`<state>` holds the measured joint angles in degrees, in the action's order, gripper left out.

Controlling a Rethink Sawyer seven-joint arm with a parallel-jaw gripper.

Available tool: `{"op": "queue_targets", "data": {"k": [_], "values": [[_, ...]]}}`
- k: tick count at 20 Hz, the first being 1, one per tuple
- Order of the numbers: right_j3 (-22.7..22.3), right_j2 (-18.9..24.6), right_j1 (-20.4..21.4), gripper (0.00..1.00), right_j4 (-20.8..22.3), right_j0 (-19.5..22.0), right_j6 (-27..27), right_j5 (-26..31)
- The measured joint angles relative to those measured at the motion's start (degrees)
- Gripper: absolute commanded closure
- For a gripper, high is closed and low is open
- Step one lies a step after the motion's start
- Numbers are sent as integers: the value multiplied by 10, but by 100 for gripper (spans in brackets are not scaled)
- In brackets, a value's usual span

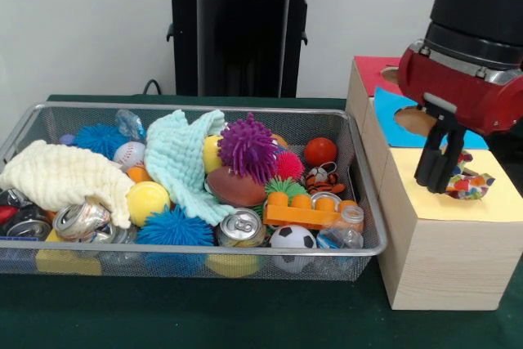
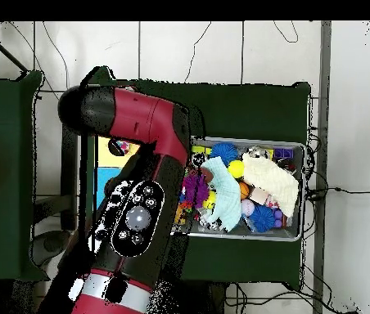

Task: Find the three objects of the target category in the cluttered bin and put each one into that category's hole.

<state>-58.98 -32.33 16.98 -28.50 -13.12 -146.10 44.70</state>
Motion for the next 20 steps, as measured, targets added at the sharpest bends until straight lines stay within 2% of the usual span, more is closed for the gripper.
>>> {"op": "queue_targets", "data": {"k": [9,20], "values": [[-37,6,11,100,2,-1,0,-12],[-37,6,10,100,2,-22,0,-12]]}}
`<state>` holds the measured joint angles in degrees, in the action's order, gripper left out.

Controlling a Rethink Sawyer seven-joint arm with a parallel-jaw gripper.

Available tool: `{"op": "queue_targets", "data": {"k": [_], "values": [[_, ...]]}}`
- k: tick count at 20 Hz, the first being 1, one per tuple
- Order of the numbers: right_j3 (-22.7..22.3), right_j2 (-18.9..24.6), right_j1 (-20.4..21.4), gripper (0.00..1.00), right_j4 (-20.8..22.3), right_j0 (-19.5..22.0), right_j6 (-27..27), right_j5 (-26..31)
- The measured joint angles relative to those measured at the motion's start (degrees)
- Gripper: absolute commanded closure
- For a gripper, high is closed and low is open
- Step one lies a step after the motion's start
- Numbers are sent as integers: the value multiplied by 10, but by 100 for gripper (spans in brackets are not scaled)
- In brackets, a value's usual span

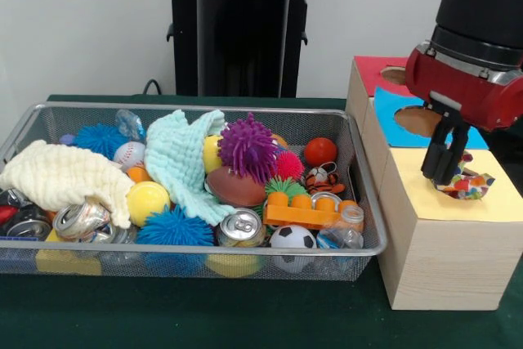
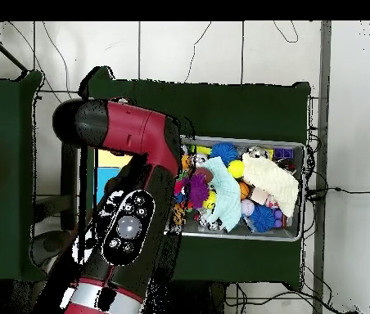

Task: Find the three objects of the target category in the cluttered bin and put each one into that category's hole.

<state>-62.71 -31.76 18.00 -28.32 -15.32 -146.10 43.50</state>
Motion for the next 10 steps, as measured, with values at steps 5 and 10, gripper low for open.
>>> {"op": "queue_targets", "data": {"k": [5,10], "values": [[1,0,-4,100,0,-8,0,0],[1,0,-9,100,0,-12,0,0]]}}
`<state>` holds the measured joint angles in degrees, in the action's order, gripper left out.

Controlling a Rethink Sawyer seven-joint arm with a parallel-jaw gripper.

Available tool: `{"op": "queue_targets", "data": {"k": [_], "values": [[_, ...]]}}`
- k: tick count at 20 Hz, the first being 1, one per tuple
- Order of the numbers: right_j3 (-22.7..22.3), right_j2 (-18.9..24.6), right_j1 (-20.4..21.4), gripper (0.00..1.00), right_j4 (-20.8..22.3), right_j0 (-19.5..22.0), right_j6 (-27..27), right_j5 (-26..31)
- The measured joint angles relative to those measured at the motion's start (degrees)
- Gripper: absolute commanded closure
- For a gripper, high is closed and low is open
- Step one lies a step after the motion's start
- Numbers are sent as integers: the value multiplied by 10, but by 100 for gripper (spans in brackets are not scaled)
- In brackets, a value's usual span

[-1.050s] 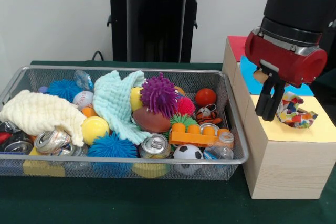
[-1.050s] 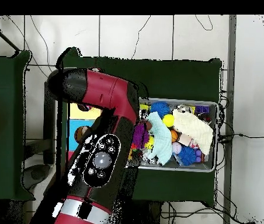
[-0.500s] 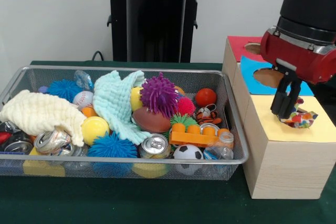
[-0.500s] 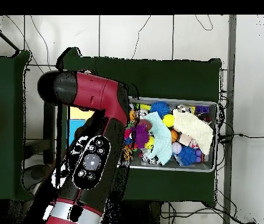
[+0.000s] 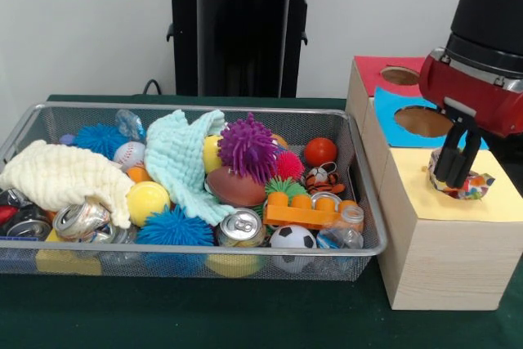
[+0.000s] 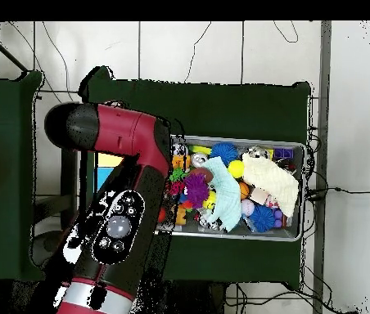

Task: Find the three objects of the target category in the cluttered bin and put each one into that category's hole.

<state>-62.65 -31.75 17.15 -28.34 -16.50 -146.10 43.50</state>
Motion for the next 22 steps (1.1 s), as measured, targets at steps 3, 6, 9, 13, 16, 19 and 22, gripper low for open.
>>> {"op": "queue_targets", "data": {"k": [3,6,9,13,16,19,22], "values": [[0,0,-3,100,0,0,0,0],[-1,0,-5,100,0,0,0,0],[-3,0,-5,100,0,0,0,0],[-5,0,-4,100,0,0,0,0],[-12,0,-4,100,0,-1,0,0],[-19,0,-3,100,0,-2,0,0],[-25,0,-3,100,0,-3,0,-1]]}}
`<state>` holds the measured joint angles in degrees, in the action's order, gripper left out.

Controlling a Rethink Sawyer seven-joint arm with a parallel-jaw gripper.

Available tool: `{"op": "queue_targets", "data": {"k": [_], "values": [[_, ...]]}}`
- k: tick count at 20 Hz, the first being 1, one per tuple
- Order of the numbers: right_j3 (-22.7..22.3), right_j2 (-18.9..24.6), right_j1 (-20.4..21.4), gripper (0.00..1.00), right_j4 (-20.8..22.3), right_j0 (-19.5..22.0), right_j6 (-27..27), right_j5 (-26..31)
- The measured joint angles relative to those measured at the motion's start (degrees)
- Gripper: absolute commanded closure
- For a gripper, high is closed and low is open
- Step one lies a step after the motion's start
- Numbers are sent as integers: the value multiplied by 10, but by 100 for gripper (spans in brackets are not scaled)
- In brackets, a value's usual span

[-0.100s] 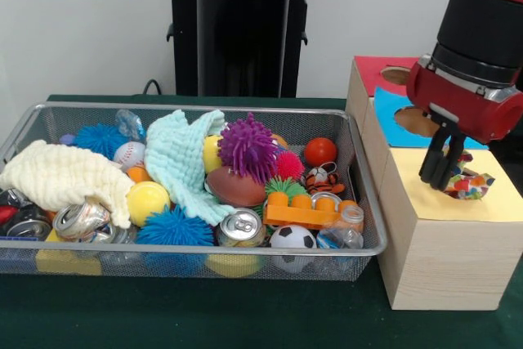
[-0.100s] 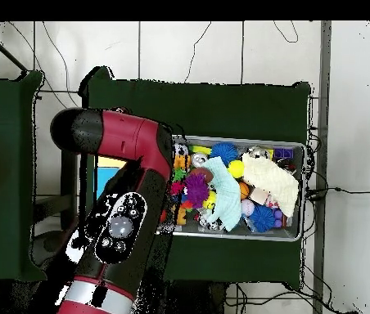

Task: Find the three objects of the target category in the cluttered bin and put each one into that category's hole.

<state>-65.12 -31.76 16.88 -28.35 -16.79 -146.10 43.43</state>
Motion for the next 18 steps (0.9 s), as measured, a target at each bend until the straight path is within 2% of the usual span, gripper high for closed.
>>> {"op": "queue_targets", "data": {"k": [18], "values": [[-10,0,-3,100,-4,-26,0,-8]]}}
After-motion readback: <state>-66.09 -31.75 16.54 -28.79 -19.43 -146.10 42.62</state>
